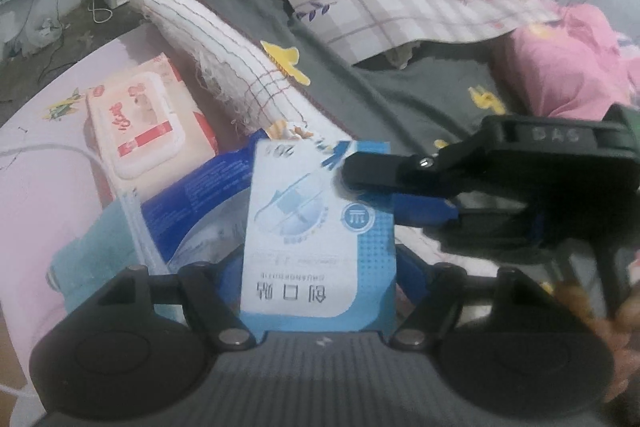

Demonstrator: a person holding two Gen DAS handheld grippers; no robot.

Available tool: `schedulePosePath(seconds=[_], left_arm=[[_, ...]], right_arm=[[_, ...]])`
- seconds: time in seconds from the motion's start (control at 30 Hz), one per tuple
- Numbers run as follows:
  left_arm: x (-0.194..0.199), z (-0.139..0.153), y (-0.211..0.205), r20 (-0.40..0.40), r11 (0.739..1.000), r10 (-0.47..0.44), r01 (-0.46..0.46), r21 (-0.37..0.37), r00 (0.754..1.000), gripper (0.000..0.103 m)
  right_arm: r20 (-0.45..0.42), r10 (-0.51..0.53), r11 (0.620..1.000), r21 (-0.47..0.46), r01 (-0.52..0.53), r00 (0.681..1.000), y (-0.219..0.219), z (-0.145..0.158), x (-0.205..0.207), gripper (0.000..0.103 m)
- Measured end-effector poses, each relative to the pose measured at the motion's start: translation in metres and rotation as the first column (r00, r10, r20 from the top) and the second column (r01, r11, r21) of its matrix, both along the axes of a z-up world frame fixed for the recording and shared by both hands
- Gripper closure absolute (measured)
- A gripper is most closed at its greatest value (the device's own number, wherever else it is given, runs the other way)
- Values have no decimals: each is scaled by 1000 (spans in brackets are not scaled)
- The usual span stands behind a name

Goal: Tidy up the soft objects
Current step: 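Carry the bandage box into the cardboard box and release it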

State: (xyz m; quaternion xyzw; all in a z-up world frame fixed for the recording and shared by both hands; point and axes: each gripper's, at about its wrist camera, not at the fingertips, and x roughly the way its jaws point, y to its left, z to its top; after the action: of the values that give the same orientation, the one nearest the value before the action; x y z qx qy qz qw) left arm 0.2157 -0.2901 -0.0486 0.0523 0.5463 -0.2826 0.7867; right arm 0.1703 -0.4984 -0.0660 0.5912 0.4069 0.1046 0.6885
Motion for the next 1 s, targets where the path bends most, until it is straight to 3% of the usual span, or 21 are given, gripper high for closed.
schedulePosePath(seconds=[0.27, 0.6, 0.83, 1.0], left_arm=[[-19, 37, 50, 34, 998, 44, -43, -41, 998, 30], [-38, 85, 162, 90, 982, 177, -171, -74, 980, 30], [-42, 104, 273, 110, 939, 343, -337, -72, 933, 31], [-41, 95, 343, 86, 891, 453, -449, -61, 887, 31]], right_arm=[[62, -40, 999, 26, 39, 997, 51, 28, -14, 81], [133, 39, 996, 72, -49, 990, 151, 62, -10, 82], [154, 192, 974, 89, -207, 969, 263, 81, 29, 82], [141, 316, 941, 84, -329, 938, 348, 81, 64, 82]])
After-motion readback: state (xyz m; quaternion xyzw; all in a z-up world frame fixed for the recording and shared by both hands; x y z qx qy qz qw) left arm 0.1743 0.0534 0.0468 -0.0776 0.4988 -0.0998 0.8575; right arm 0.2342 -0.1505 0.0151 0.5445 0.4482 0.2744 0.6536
